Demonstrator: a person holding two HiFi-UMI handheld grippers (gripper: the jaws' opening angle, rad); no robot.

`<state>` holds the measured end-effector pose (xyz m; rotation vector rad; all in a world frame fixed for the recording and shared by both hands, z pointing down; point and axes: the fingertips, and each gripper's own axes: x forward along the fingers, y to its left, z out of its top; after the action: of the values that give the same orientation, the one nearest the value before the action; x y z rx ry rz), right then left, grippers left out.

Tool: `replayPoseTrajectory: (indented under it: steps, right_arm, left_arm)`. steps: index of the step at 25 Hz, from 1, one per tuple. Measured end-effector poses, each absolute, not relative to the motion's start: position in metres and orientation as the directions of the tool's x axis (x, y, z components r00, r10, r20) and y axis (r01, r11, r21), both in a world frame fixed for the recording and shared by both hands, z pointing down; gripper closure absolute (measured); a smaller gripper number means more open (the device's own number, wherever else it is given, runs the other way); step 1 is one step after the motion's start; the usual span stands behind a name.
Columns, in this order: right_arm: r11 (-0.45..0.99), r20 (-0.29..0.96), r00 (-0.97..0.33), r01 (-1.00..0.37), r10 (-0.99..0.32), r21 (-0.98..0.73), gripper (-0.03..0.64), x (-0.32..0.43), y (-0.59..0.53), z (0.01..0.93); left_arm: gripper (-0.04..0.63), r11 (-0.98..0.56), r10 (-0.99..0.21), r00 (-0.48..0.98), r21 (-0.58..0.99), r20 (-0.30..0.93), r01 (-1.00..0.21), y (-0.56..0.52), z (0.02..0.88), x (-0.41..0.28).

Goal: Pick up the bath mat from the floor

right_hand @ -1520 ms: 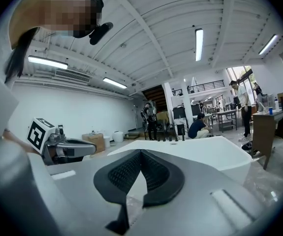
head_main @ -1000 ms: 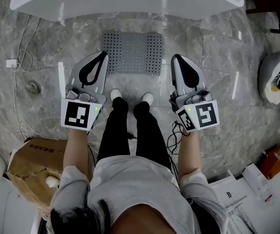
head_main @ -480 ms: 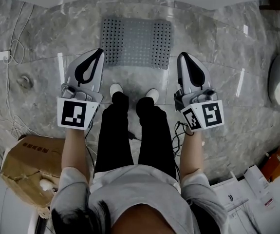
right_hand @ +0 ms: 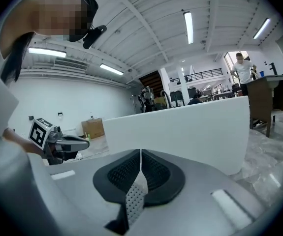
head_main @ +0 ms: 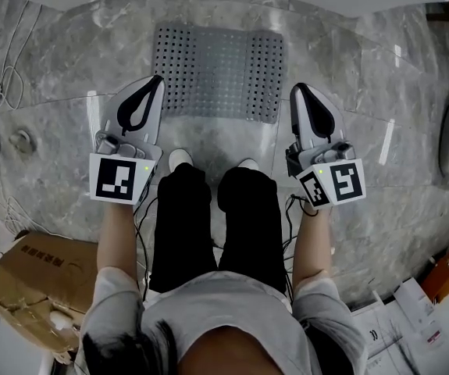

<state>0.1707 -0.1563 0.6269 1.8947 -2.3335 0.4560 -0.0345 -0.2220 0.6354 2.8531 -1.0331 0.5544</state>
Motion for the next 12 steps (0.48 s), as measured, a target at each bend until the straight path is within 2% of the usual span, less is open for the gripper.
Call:
replayPoseTrajectory:
  steps: [12]
  right_arm:
    - [0.189, 0.214, -0.210, -0.975, -0.954, -0.113, 0.607, 0.190, -0.173, 0.765]
  left_arm:
    - [0.595, -0.774, -0.624, 0.719, -0.120, 0.306, -0.621, -0.250, 0.773, -0.033]
